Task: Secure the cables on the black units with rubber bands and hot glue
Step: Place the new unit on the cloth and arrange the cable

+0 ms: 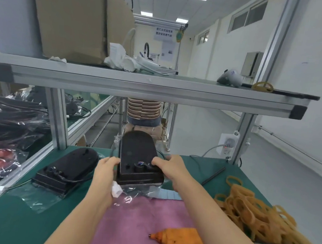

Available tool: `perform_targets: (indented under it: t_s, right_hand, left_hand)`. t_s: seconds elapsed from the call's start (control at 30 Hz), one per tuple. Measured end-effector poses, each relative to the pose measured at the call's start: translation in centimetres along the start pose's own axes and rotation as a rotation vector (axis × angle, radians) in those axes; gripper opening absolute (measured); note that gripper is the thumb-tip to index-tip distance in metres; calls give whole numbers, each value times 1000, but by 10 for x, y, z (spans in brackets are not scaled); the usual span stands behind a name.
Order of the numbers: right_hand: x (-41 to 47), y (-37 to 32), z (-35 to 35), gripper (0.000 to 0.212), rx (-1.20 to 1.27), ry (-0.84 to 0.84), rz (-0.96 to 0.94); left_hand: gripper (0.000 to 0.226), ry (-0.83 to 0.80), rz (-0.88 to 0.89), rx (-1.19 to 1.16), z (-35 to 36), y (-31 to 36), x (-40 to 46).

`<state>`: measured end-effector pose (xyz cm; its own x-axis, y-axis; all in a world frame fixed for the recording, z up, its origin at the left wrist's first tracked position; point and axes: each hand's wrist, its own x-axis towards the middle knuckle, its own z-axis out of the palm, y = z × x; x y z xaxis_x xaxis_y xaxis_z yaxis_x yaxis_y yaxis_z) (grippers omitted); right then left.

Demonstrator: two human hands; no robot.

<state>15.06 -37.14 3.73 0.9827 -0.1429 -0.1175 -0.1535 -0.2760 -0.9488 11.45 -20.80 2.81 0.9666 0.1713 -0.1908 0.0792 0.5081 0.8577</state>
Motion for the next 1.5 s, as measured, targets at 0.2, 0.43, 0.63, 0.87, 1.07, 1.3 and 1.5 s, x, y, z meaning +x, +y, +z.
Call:
perform_targets:
  t_s: [0.2, 0.43, 0.63, 0.87, 1.07, 1.3, 1.5]
  right_hand:
    - [-120, 20, -15, 54, 69, -107, -83]
    - [-155, 68, -33, 76, 220, -158, 87]
    - [-156, 70, -32, 27, -196, -206, -53]
    - [-127, 52, -89, 33, -955, 227, -210]
    - [-92, 77, -133, 32, -1152, 165, -99]
    - [-71, 67, -95, 25, -899, 49, -233]
    - [-51, 53, -56, 27, -795, -40, -296]
  left_hand:
    - [51, -209, -156, 134, -30, 12, -71]
    - [53, -327, -237, 173, -55, -45, -119]
    - [60, -231, -175, 243, -67, -55, -123]
    - [56, -135, -134, 278, -76, -59, -123]
    - [45, -74, -129, 267, -73, -52, -135]
    - [31, 11, 40, 483, -85, -54, -137]
    - [26, 58, 139, 1105, -105, -53, -120]
